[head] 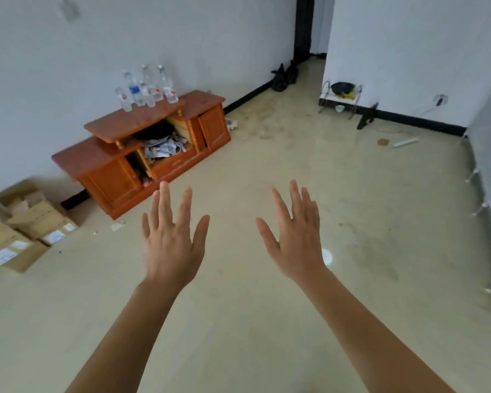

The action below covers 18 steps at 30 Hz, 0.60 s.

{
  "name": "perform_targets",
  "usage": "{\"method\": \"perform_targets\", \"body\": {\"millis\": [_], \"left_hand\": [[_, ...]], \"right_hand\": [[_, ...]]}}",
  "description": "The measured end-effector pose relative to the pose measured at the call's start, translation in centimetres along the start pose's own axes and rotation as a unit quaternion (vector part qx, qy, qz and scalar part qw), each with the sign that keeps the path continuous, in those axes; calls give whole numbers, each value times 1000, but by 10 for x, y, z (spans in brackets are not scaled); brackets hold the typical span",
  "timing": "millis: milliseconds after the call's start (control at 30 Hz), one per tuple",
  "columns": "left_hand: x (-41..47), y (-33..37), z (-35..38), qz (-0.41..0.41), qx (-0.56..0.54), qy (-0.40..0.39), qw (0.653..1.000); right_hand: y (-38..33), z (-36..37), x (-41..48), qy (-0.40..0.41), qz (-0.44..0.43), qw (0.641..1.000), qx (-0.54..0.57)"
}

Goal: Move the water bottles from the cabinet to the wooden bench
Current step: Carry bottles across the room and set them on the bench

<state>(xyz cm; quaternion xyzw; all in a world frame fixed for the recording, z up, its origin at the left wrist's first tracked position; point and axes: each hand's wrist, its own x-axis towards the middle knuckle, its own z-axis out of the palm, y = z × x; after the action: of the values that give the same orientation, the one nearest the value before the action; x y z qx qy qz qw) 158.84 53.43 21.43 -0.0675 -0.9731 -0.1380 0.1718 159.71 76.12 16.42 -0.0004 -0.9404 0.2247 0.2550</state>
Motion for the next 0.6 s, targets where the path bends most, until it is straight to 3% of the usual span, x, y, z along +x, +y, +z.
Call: {"method": "perform_targets", "body": {"millis": [333, 600], "left_hand": [[135, -184, 41, -141, 13, 71, 987], [318, -276, 59, -127, 4, 62, 990]], "right_hand": [[-101, 185, 197, -86, -164, 982, 27], [-149, 270, 364, -67, -156, 985, 8]]}}
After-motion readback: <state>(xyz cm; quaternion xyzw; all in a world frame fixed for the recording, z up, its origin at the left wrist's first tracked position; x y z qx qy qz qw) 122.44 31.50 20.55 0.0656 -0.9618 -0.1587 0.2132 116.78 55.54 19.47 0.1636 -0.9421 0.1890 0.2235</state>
